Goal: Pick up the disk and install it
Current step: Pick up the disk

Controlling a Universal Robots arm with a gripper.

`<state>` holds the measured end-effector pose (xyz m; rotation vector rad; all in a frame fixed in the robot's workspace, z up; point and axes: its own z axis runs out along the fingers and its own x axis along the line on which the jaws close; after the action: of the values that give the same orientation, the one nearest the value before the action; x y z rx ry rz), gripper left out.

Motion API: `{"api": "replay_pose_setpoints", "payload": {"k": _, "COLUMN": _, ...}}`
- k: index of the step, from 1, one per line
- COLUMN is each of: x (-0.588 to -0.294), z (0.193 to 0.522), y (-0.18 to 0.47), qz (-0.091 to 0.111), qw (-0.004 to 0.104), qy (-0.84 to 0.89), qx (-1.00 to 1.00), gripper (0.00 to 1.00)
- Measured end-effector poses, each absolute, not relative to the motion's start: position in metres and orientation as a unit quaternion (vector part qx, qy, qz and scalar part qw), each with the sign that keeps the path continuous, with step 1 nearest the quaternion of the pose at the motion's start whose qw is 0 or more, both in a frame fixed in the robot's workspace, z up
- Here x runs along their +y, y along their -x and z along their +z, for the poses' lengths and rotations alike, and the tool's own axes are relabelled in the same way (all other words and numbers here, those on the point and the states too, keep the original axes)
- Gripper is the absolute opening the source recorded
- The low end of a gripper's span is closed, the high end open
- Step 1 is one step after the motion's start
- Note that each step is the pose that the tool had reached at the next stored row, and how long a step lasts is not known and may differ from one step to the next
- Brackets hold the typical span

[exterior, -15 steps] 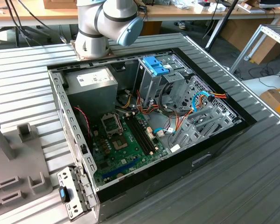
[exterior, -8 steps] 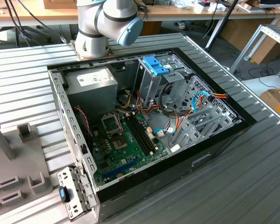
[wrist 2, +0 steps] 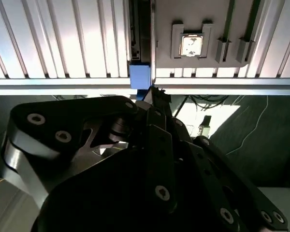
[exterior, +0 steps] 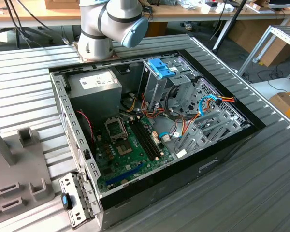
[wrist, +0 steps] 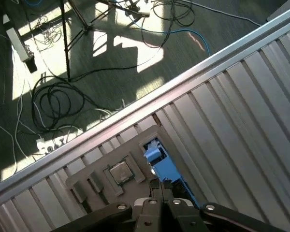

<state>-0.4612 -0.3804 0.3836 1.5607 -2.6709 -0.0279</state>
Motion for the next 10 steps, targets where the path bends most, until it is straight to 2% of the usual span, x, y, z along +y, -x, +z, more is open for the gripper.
{"api": "replay_pose_setpoints", "payload": {"k": 10, "x": -0.3804, "z": 0.3829, "y": 0.4612, "qz": -0.006, "qw": 0.025, "qy": -0.617, "qx": -0.787, "gripper": 0.11}}
